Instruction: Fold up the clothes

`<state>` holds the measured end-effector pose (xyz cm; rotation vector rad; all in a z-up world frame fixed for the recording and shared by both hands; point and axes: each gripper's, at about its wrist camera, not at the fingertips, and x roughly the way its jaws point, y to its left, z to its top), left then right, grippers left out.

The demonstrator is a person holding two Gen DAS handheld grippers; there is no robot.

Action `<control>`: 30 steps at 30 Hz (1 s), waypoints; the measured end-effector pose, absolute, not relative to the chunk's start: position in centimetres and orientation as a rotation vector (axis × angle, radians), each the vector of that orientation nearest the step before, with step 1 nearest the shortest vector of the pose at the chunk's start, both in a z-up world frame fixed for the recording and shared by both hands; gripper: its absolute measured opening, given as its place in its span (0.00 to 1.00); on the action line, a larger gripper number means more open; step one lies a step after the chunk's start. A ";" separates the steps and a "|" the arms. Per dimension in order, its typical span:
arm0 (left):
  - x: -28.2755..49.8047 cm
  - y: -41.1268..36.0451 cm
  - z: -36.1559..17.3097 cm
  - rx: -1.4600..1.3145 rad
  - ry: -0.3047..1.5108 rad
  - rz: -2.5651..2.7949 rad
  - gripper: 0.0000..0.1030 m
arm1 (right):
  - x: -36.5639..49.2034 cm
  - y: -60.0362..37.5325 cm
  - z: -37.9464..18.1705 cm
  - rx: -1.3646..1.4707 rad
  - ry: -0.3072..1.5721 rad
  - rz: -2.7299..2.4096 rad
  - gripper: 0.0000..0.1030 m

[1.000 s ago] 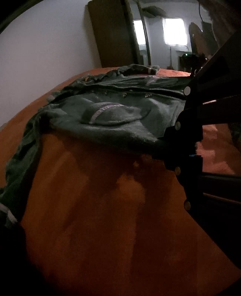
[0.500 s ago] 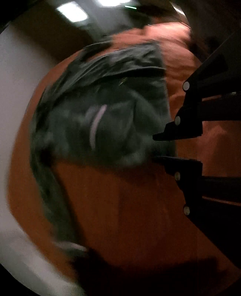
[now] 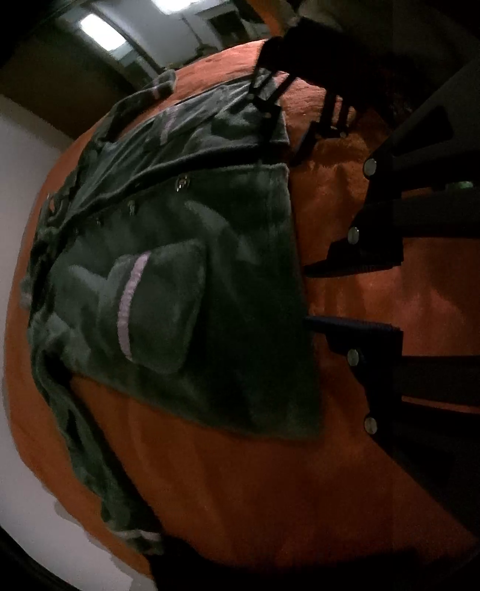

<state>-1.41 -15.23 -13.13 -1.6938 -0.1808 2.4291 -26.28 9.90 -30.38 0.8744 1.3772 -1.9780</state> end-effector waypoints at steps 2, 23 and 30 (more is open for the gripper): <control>-1.4 -15.6 -13.6 -1.708 -0.220 2.429 0.22 | -26.3 9.6 -31.2 0.837 1.438 -2.009 0.29; -3.3 -14.4 -13.8 -1.660 -0.252 2.367 0.22 | -24.8 10.2 -30.9 0.833 1.296 -1.981 0.00; -3.7 -16.2 -13.4 -1.661 -0.307 2.411 0.23 | -26.5 9.1 -31.2 0.612 1.556 -2.029 0.40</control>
